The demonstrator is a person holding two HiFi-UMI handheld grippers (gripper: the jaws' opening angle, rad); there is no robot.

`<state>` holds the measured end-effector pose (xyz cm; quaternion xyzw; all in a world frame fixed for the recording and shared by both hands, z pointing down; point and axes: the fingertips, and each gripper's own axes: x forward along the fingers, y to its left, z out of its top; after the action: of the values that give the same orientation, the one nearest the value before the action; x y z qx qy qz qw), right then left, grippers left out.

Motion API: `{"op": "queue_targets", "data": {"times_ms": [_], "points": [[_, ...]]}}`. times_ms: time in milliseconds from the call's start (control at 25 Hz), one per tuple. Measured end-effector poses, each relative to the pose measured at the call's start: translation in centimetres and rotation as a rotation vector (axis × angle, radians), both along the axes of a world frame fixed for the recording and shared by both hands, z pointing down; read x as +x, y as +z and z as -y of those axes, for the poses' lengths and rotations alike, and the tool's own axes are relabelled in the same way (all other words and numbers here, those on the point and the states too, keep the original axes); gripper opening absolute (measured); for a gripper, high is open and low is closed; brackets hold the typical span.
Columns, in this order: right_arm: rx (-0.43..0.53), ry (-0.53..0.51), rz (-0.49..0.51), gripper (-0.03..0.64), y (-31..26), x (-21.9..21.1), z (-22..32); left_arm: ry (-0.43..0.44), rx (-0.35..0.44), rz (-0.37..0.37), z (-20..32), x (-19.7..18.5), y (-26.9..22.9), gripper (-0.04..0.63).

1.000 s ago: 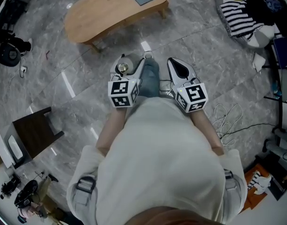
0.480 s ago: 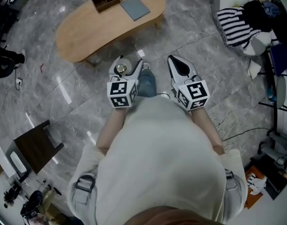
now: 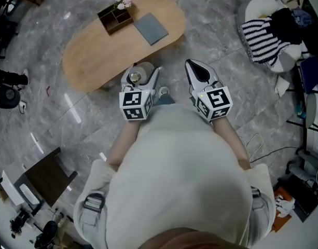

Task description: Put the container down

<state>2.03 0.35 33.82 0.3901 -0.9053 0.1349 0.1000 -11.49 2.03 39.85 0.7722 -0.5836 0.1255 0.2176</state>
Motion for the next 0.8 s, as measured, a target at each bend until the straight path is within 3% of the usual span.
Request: {"op": "queue_targets", "data": {"times_ms": [440,800], "points": [[-0.029,-0.008,-0.028,-0.002,1.5,-2.4,6.3,-0.017,-0.055,0.004,6.5,-3.0,2.6,0.347],[-0.117,-0.001,-0.037,-0.002,4.6,-2.2,10.3,-0.037,-0.109,-0.012,11.5,-3.1,5.3,0.347]]}}
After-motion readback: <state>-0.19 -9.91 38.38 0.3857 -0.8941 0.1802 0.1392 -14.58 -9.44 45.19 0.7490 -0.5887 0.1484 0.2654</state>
